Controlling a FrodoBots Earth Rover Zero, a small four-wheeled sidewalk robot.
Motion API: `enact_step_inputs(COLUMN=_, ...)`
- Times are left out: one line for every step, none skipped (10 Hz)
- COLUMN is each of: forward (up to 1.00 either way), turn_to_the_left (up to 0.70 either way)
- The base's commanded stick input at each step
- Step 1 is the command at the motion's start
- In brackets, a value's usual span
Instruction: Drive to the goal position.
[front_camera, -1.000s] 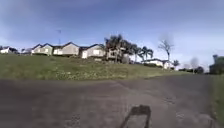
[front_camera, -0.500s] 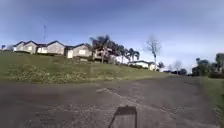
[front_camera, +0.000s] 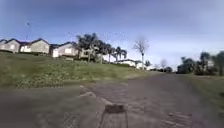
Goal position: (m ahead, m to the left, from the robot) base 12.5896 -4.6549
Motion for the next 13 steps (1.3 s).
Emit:
enact_step_inputs(forward=1.0, turn_to_the_left=-0.27)
enact_step_inputs(forward=1.0, turn_to_the_left=-0.27)
enact_step_inputs(forward=1.0, turn_to_the_left=-0.27)
enact_step_inputs(forward=1.0, turn_to_the_left=-0.27)
enact_step_inputs(forward=1.0, turn_to_the_left=-0.27)
enact_step_inputs(forward=1.0, turn_to_the_left=-0.27)
enact_step_inputs(forward=1.0, turn_to_the_left=-0.27)
enact_step_inputs(forward=1.0, turn_to_the_left=-0.27)
enact_step_inputs(forward=1.0, turn_to_the_left=-0.27)
enact_step_inputs(forward=1.0, turn_to_the_left=-0.27)
enact_step_inputs(forward=1.0, turn_to_the_left=-0.27)
enact_step_inputs(forward=1.0, turn_to_the_left=-0.27)
enact_step_inputs(forward=1.0, turn_to_the_left=-0.27)
